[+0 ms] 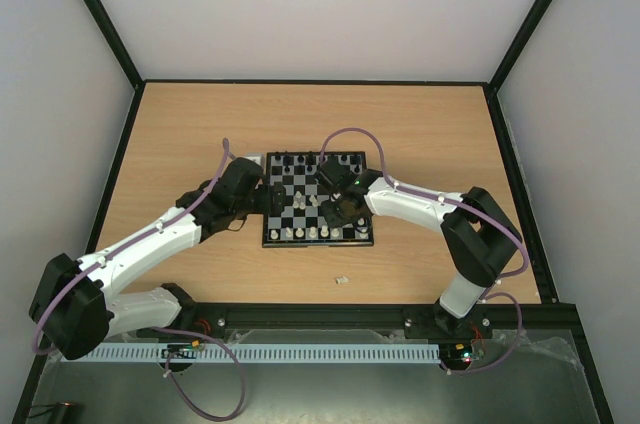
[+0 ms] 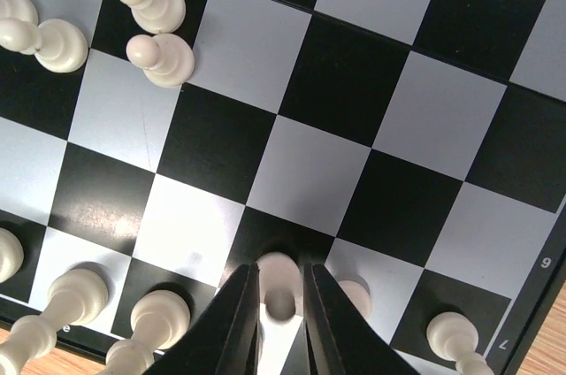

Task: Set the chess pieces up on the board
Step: Place the chess piece on the chessboard, then pick up the chess piece from the chessboard.

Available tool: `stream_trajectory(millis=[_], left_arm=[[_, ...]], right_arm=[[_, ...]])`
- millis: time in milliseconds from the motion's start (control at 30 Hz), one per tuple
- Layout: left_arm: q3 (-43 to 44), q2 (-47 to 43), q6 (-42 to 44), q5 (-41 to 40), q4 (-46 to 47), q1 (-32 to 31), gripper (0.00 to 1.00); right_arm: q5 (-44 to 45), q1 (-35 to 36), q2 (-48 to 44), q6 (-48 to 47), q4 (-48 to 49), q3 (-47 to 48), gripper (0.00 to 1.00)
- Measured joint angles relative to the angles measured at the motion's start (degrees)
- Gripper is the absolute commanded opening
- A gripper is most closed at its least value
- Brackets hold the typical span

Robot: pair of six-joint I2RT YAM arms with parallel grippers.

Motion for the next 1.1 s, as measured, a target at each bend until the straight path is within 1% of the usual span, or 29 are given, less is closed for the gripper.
stream_trajectory(millis=[267, 333, 400, 467, 500, 533, 600, 633, 667, 900, 1100], left_arm=[[0.0, 0.0, 0.0, 0.0, 0.0, 0.0, 1.0], [0.0, 0.0, 0.0, 0.0, 0.0, 0.0, 0.99], [0.0, 0.0, 0.0, 0.0, 0.0, 0.0, 0.99], [0.0, 0.0, 0.0, 0.0, 0.0, 0.0, 0.99], [0.0, 0.0, 0.0, 0.0, 0.0, 0.0, 0.99], [0.0, 0.0, 0.0, 0.0, 0.0, 0.0, 1.0], [0.0, 0.0, 0.0, 0.0, 0.0, 0.0, 0.99], [0.0, 0.0, 0.0, -0.1, 0.0, 0.0, 0.99], [0.0, -0.1, 0.0, -0.1, 0.0, 0.0, 0.99], [0.0, -2.7, 0.0, -1.4, -0.5, 0.0, 0.99], [0.0, -4.9, -0.2, -2.6, -1.4, 0.2, 1.0]], right_arm=[[0.0, 0.0, 0.0, 0.0, 0.0, 0.0, 0.19], [0.0, 0.0, 0.0, 0.0, 0.0, 0.0, 0.23], [0.0, 0.0, 0.0, 0.1, 0.0, 0.0, 0.29], [0.0, 0.0, -0.1, 0.2, -0.1, 0.1, 0.4], [0.0, 0.0, -0.2, 0.4, -0.1, 0.2, 0.47], [0.0, 0.0, -0.5, 0.3, -0.1, 0.3, 0.58], [0.0, 0.0, -1.3, 0.3, -0.4, 1.1, 0.75], [0.0, 0.0, -1.7, 0.7, -0.4, 1.5, 0.92], [0.0, 0.0, -2.3, 0.5, -0.5, 2.1, 1.0], [-0.3, 0.1, -6.7, 0.4, -0.3, 3.9, 0.99], [-1.2, 0.1, -7.0, 0.4, -0.4, 4.2, 0.99]])
